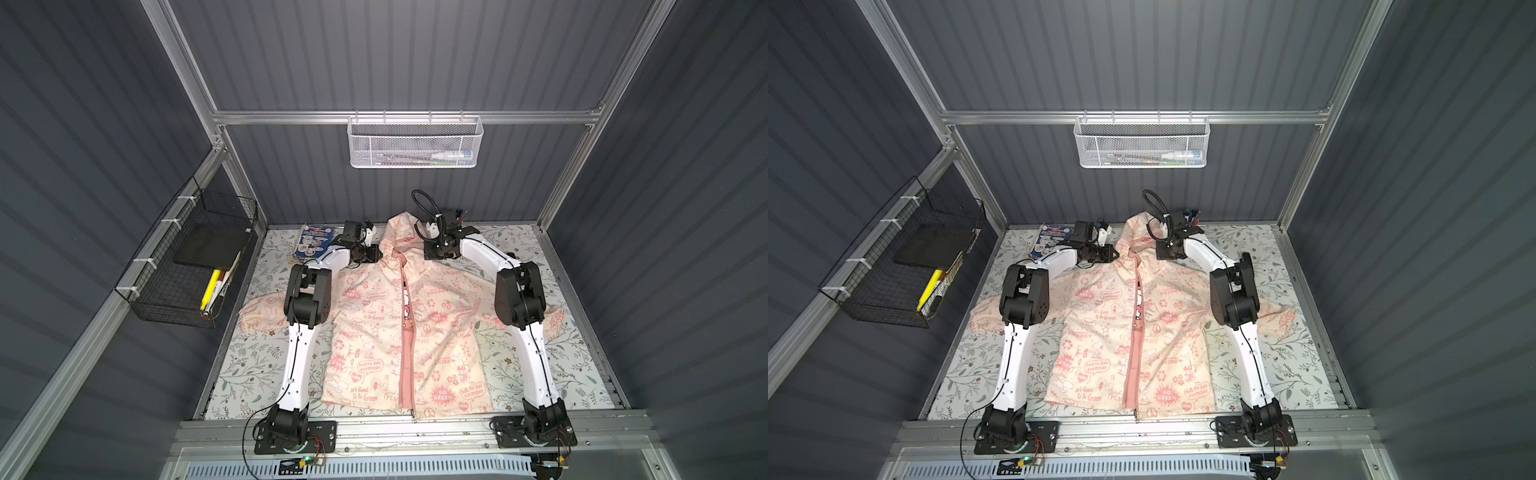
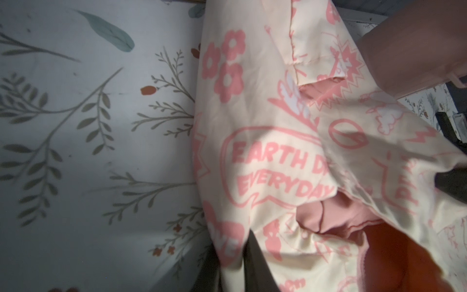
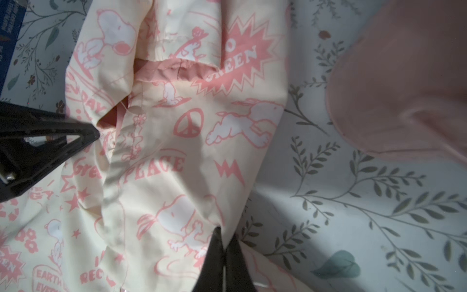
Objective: Unzip the jacket
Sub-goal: Smooth out the jacket at the center of the board.
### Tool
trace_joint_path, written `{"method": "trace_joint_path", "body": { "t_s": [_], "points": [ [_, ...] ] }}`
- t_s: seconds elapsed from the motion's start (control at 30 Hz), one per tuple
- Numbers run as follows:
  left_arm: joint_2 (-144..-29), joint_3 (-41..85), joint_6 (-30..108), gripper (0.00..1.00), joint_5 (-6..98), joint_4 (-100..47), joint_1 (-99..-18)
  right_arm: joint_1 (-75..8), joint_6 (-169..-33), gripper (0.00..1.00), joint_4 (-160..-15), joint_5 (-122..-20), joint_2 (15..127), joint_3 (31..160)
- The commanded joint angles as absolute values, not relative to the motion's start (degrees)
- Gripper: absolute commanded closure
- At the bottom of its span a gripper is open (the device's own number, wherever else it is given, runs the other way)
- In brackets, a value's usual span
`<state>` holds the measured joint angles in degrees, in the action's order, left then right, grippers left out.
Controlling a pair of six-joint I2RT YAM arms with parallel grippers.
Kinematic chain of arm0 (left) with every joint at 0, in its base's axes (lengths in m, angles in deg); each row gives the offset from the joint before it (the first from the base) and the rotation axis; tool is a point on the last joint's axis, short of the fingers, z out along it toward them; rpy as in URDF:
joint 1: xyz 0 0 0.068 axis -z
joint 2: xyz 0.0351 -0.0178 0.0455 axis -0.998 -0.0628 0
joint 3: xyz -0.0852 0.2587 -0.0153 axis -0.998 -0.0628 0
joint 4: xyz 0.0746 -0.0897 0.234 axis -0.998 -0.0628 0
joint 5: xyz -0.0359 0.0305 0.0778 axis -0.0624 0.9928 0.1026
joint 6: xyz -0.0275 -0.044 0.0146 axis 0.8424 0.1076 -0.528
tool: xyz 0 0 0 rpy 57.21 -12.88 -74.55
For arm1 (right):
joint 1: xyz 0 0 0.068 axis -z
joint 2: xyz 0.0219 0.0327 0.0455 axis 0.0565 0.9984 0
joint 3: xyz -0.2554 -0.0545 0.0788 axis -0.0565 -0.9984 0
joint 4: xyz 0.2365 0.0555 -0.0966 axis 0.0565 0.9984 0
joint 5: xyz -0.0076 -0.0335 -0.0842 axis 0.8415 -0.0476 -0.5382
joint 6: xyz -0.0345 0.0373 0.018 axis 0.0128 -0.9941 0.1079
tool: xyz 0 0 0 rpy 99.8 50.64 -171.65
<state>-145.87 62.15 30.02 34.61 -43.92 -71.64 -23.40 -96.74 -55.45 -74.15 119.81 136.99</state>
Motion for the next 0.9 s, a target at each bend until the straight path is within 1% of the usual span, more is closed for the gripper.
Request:
{"method": "trace_joint_path", "body": {
  "t_s": [0.0, 0.2, 0.23, 0.27, 0.33, 0.4, 0.43, 0.47, 0.5, 0.57, 0.6, 0.7, 0.83, 0.87],
  "points": [
    [-145.5, 60.9, 28.6, 0.85, 35.8, -46.1, -71.5, -21.5, -100.6, 1.0, -56.4, -78.1, 117.9, 138.1],
    [-145.4, 60.4, 28.1, 0.87, 35.8, -46.3, -71.5, -20.4, -102.8, 1.0, -55.5, -82.4, 118.4, 138.4],
    [-145.2, 60.3, 28.0, 0.87, 35.7, -46.3, -71.5, -20.3, -102.8, 1.0, -55.2, -82.6, 118.5, 138.5],
    [-145.2, 60.4, 28.0, 0.82, 34.6, -46.3, -71.5, -20.2, -102.8, 1.0, -55.0, -82.5, 118.8, 138.7],
    [-145.1, 61.8, 28.0, 0.57, 32.0, -47.4, -71.6, -20.2, -102.3, 1.0, -54.7, -80.7, 119.1, 139.0],
    [-143.5, 63.9, 28.3, 0.25, 31.1, -48.0, -71.6, -20.3, -101.9, 1.0, -54.5, -77.4, 119.4, 139.1],
    [-142.5, 64.8, 28.9, 0.14, 30.0, -48.1, -71.6, -20.3, -101.8, 1.0, -54.5, -76.1, 119.5, 139.1],
    [-141.2, 66.0, 29.7, 0.03, 30.1, -48.2, -71.6, -20.4, -101.6, 1.0, -54.6, -75.0, 119.6, 139.1],
    [-140.0, 66.8, 30.4, 0.01, 30.0, -48.2, -71.6, -20.5, -101.4, 1.0, -54.6, -74.3, 119.6, 139.1],
    [-136.8, 67.3, 31.3, 0.01, 31.0, -48.1, -71.6, -20.7, -100.8, 1.0, -54.8, -72.8, 119.6, 139.1],
    [-135.0, 66.3, 30.6, 0.03, 34.4, -47.8, -71.6, -20.9, -100.6, 1.0, -54.6, -72.6, 119.6, 139.1],
    [-127.1, 56.9, 30.4, 0.16, 35.5, -48.4, -71.6, -21.0, -100.6, 1.0, -54.5, -73.5, 119.7, 139.1],
    [-114.0, 37.8, 32.4, 0.34, 36.1, -48.3, -71.0, -20.9, -101.1, 1.0, -54.1, -74.8, 119.6, 139.4],
    [-110.9, 34.0, 32.8, 0.38, 36.7, -49.4, -70.6, -21.0, -101.1, 1.0, -54.1, -75.0, 119.6, 139.5]
  ]
}}
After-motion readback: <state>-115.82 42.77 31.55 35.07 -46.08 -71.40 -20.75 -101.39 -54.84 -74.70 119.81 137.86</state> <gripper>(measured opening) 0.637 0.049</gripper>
